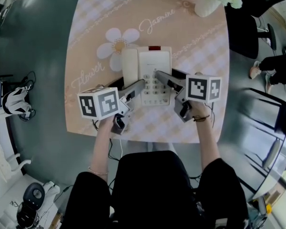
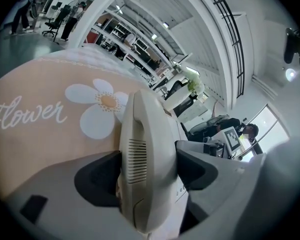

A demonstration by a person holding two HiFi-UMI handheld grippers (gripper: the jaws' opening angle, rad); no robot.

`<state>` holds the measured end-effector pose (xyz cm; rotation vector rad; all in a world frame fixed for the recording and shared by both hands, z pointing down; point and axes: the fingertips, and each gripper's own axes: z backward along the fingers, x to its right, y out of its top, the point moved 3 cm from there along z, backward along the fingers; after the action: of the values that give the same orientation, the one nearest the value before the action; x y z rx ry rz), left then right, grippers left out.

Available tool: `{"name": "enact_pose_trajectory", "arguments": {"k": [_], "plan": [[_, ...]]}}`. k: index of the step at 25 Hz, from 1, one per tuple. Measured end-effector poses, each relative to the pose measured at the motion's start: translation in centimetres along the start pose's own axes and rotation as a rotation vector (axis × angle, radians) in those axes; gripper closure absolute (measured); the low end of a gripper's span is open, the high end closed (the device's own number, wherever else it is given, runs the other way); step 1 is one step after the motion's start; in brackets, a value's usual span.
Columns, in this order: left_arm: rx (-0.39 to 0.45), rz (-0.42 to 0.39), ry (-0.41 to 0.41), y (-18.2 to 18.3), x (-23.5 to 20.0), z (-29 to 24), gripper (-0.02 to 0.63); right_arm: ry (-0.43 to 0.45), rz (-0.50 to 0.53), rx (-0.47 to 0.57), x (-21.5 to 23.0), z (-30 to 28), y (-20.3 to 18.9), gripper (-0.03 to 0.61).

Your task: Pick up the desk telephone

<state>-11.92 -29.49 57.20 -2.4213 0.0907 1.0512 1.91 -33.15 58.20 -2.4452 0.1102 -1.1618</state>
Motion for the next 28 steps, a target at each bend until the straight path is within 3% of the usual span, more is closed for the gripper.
{"name": "enact_pose_trajectory", "arguments": {"k": [12,28], "plan": [[0.027,0.011,0.027,0.1,0.9,1.2,0.275,0.009,0.007,0.029,-1.3,1.0,0.8,0.336],[0.083,-0.037,0.024,1.9,5.2,5.4,0.278,0.025,0.048,0.109,-6.2,4.7,2.5,0.337]]}}
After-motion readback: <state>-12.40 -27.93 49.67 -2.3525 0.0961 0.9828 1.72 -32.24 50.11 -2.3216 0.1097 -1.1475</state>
